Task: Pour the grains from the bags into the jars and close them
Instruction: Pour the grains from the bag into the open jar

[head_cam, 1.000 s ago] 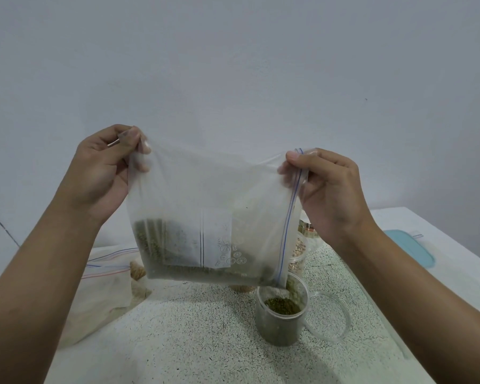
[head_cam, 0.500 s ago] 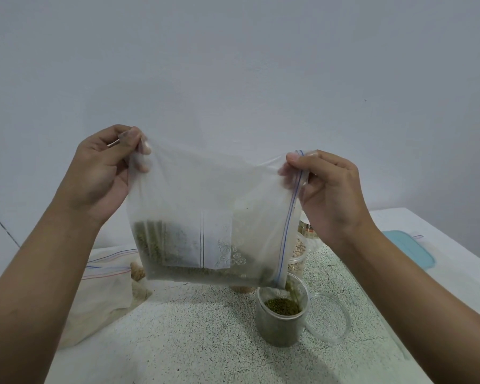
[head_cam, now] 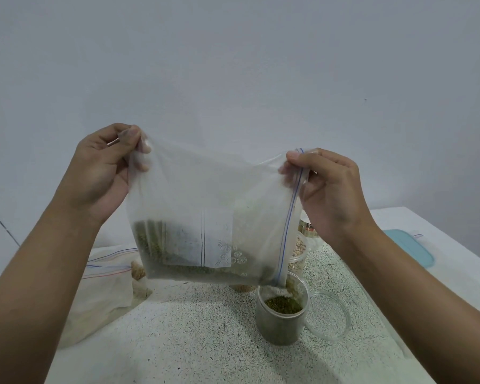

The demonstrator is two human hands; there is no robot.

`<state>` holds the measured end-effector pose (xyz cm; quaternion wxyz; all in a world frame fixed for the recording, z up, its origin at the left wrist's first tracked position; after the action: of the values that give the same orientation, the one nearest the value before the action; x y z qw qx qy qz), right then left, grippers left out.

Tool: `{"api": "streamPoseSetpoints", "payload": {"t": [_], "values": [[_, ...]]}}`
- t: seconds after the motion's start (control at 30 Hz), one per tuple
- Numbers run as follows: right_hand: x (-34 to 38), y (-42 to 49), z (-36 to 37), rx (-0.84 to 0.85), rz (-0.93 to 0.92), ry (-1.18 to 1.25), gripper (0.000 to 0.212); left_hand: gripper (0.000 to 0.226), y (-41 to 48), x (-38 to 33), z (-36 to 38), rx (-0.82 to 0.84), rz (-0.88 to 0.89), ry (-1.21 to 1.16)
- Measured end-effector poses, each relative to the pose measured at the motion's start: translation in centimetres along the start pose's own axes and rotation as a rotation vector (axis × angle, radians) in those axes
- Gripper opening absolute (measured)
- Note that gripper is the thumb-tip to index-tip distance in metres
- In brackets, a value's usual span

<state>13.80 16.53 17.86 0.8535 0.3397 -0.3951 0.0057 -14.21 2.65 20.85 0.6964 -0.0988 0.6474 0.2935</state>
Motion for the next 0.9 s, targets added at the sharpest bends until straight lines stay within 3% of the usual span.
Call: {"api": "streamPoseSetpoints", "payload": {"t": [0.9], "values": [[-0.04, 0.27, -0.45, -0.008, -0.013, -0.004, 0.012, 0.026, 0.36, -0.09, 0.23, 0.006, 0.0, 0.006]]}}
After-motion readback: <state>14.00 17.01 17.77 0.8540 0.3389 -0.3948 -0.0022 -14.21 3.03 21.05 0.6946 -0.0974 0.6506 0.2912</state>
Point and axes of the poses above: each hand's wrist, its own y-axis towards the middle knuckle, its own z-axis out of the palm, x = y × z, the point moved 10 cm from there along y, towards the middle knuckle, and after that the axes turned 15 degrees about -z, right-handed, at the moved point
